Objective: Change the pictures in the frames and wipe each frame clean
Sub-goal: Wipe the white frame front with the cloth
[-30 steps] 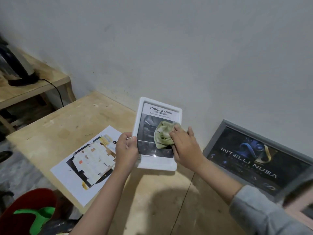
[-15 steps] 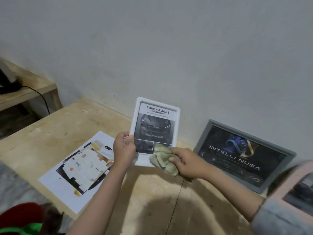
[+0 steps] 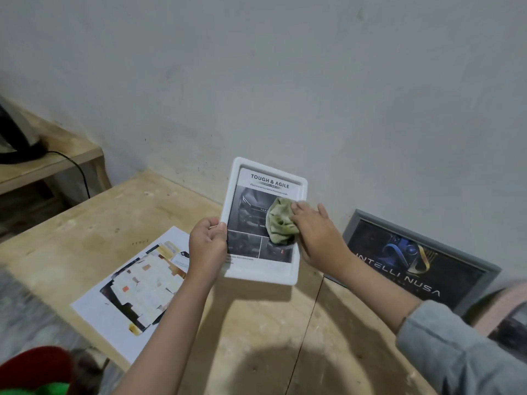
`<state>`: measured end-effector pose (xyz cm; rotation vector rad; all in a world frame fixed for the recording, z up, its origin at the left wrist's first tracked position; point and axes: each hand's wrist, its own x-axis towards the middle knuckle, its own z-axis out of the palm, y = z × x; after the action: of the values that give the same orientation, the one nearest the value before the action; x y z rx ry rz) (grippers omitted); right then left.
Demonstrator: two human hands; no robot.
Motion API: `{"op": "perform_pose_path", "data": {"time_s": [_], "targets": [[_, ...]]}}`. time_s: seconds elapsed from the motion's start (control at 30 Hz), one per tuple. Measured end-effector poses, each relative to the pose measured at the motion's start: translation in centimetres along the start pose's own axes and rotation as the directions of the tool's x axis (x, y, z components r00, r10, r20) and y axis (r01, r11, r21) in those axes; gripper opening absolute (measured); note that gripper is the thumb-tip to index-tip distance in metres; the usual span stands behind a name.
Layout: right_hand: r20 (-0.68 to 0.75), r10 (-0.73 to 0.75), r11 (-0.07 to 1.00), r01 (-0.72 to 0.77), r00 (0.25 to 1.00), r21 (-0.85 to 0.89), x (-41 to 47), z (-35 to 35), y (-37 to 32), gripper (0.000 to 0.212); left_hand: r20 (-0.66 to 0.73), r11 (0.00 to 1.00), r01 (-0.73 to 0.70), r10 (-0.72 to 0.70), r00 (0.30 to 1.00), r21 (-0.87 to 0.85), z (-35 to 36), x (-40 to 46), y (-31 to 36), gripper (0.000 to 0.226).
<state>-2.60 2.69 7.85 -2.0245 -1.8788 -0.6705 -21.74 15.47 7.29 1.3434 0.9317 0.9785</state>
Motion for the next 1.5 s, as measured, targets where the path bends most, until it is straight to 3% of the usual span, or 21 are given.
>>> {"op": "perform_pose_path", "data": {"time_s": [0.13,0.23,0.33,0.43,0.5,0.57,0.67,0.83,1.13,1.23,1.3,1.37,1.43,1.5], "targets": [[-0.018,-0.081,0.995,0.082,0.997,0.063,-3.3,1.6,-2.3,0.033,-0.027,1.000,0.022,-0.022,0.999,0.006,-0.3,0.8,0.0,0.010],[0.010,-0.085,0.973,0.081,0.996,0.216,-5.1,2.2,-3.8,0.034,-0.041,0.999,0.036,-0.035,0.999,0.030,-0.4,1.3,0.1,0.011],[0.143,0.028,0.895,-0.088,0.989,0.437,-5.2,1.2,-5.1,0.020,-0.046,0.999,0.039,-0.037,0.998,0.037,-0.5,1.5,0.2,0.012],[0.332,0.156,0.749,-0.330,0.930,0.574,-3.7,-1.6,-5.0,0.017,-0.009,0.996,0.013,-0.013,1.000,0.087,-0.6,1.0,0.0,0.009],[0.326,0.210,0.711,-0.373,0.922,0.596,-2.3,-3.6,-4.4,0.018,0.015,0.994,0.004,-0.006,1.000,0.112,-0.6,0.6,0.0,0.007],[0.149,0.257,0.789,-0.297,0.955,0.538,-0.5,-5.0,-3.3,0.020,0.047,0.989,-0.012,0.005,0.999,0.145,-0.6,0.4,0.1,0.010],[-0.081,0.198,0.937,-0.165,0.977,0.307,2.1,-5.2,-1.8,0.036,0.098,0.988,-0.018,0.003,0.995,0.154,-0.2,-0.5,0.3,0.007],[-0.077,-0.039,0.999,0.039,0.996,-0.004,3.2,-2.8,-1.2,0.062,0.124,0.996,-0.057,0.049,0.991,0.064,0.2,-1.7,1.6,0.017],[-0.135,-0.183,0.972,0.199,0.974,0.122,-2.0,-0.5,-6.3,0.046,0.039,0.998,-0.035,0.034,0.999,0.046,-0.1,-1.3,1.7,0.015],[-0.104,-0.213,0.928,0.234,0.972,0.289,-3.0,-0.7,-7.3,0.038,0.015,0.999,-0.023,0.022,1.000,0.048,0.0,-1.4,1.6,0.013],[-0.026,-0.175,0.883,0.169,0.984,0.438,-3.1,-1.4,-8.0,0.033,-0.002,0.998,-0.017,0.017,1.000,0.057,0.0,-1.3,1.7,0.011],[0.122,-0.042,0.814,-0.037,0.992,0.580,-2.8,-2.4,-8.4,0.026,0.004,0.998,-0.025,0.025,1.000,0.054,-0.1,-1.3,1.7,0.012],[0.322,0.039,0.680,-0.261,0.946,0.685,-2.5,-4.8,-8.2,0.021,0.024,0.998,-0.048,0.047,0.999,0.044,-0.5,-2.4,2.3,0.012],[0.419,0.033,0.605,-0.352,0.907,0.714,-1.4,-6.1,-7.3,0.021,0.020,0.999,-0.040,0.039,0.999,0.035,-0.7,-2.4,2.2,0.011]]}}
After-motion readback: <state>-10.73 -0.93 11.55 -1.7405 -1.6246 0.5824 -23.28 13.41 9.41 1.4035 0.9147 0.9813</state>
